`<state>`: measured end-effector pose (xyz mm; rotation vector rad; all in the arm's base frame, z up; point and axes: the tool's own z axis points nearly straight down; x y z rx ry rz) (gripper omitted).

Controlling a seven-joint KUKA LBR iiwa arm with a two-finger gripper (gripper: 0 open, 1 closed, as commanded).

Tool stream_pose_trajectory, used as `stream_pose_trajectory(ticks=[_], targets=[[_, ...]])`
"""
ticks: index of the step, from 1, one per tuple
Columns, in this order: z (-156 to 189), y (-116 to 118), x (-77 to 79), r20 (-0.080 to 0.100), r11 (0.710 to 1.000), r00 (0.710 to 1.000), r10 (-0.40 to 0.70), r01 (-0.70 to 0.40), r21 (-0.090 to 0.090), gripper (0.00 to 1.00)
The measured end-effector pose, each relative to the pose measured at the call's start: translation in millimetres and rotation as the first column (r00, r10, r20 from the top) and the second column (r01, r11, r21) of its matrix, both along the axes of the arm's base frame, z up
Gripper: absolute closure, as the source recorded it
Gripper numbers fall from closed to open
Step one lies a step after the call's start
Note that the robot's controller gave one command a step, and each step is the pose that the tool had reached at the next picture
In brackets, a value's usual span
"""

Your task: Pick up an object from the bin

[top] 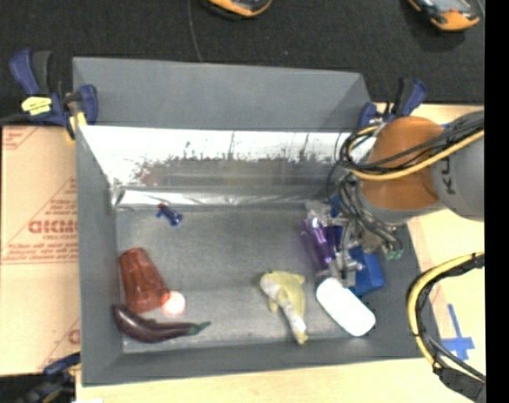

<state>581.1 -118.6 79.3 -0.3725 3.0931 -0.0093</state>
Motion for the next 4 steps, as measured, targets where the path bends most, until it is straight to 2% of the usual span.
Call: stream_pose_trajectory(ticks=[1,2,3,4], targets=[[26.1,-18.5,32.1,-0.009,0.993,0.993,0.116,-0.116,-0.003,0.00],[44.9,-38.9,16.5,0.000,0.992,0.992,-0.127,0.127,0.011,1.00],[44.9,-38.9,16.5,0.000,0.992,0.992,-0.127,0.127,0.010,1.00],[46.9,-30.9,-4.5,0.005,1.000,1.000,-0.028,0.028,0.007,1.00]])
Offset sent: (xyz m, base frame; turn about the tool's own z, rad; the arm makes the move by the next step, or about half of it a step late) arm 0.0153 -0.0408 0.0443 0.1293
